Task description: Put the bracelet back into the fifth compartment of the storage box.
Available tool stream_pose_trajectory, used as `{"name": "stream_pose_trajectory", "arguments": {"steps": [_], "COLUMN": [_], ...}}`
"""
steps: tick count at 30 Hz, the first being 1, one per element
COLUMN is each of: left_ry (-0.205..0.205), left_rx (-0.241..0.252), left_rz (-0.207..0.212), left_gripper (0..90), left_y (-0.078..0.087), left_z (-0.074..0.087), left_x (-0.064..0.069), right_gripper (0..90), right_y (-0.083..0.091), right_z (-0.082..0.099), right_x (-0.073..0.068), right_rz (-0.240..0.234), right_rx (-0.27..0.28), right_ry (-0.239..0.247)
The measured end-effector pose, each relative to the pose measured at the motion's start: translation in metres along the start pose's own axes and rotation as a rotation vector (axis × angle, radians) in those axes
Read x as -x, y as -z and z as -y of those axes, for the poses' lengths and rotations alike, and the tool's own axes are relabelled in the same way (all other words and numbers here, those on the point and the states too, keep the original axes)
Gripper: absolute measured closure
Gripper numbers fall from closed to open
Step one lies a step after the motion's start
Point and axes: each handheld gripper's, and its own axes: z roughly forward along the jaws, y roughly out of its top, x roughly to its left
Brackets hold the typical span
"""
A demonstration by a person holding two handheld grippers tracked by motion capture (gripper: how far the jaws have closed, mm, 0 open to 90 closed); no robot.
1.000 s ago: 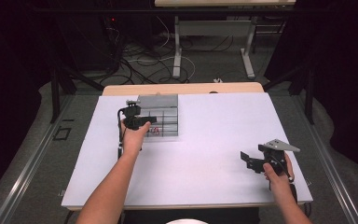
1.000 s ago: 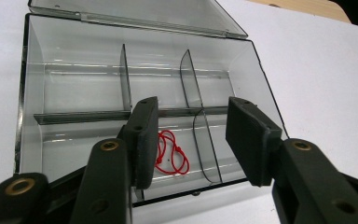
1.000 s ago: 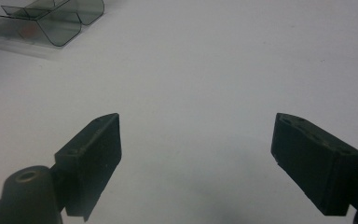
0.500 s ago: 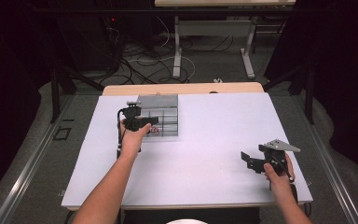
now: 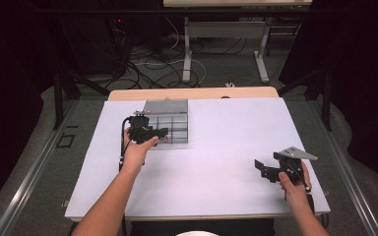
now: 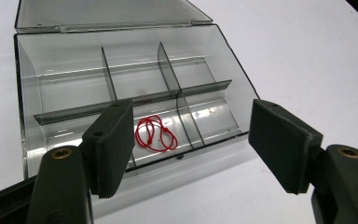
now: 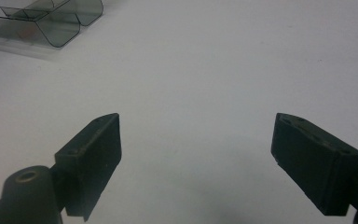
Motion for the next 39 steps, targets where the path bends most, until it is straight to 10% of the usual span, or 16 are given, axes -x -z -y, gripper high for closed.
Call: {"name": "stream_pose_trajectory", "arguments": {"steps": [12, 39], "left_ry": [-0.093, -0.054], "left_rx": [0.011, 0.025], "left_rz": [0.012, -0.017], "left_gripper": [28.4, 9.8], "left_y": [0.017, 0.054], "left_z": [0.009, 0.051], "left_x": [0.004, -0.027], "right_gripper": [15.5, 15.5], "right_y": [0.000, -0.001], "right_z": [0.000, 0.000], "right_x": [-0.001, -0.003], "right_rz": [0.000, 0.004], "right_rx": [-0.001, 0.002], "right_ry": [-0.004, -0.011]}}
